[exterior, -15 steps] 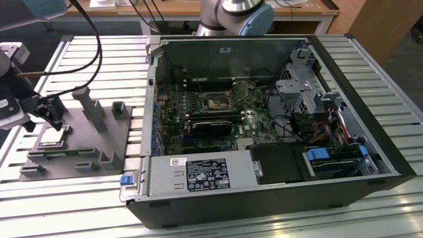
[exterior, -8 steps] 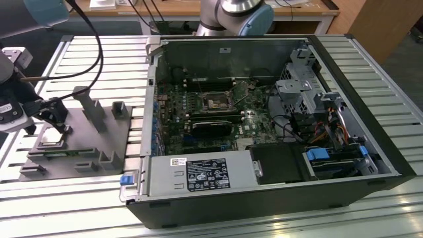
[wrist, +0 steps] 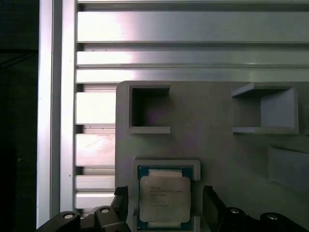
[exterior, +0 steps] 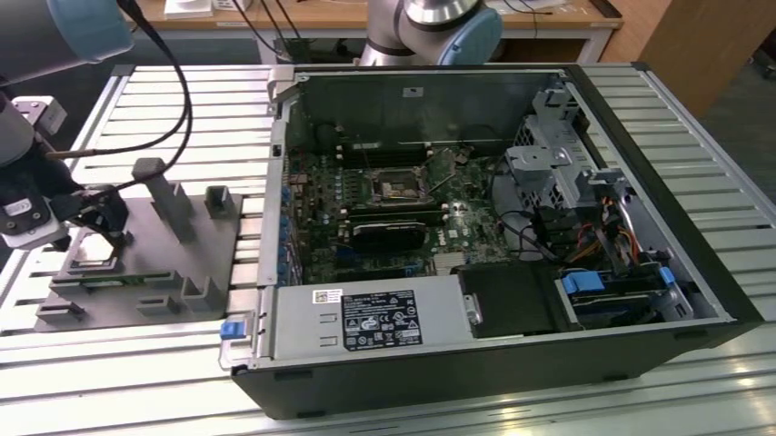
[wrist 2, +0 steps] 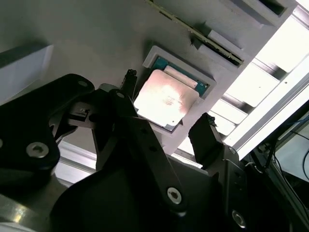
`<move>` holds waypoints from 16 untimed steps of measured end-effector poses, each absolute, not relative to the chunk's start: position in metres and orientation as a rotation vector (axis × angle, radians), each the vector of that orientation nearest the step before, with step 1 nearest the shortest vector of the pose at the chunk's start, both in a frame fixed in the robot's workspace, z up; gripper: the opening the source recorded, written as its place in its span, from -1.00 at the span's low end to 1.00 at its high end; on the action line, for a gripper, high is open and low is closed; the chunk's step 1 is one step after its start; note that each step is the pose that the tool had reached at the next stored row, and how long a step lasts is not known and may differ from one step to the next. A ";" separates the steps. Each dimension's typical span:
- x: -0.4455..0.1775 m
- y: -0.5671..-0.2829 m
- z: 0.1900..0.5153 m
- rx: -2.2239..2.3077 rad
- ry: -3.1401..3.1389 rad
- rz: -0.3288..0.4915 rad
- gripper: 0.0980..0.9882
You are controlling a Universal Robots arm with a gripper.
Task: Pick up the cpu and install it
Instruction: 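Pick up the cpu and move it towards the insertion slot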
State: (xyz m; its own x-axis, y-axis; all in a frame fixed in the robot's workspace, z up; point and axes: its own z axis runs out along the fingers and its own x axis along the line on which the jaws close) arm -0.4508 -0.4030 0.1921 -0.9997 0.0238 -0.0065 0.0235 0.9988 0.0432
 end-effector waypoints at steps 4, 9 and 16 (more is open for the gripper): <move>-0.451 -0.403 0.190 0.037 3.133 0.051 0.38; -0.451 -0.403 0.188 0.037 3.129 0.049 0.38; -0.452 -0.403 0.185 0.037 3.124 0.049 0.21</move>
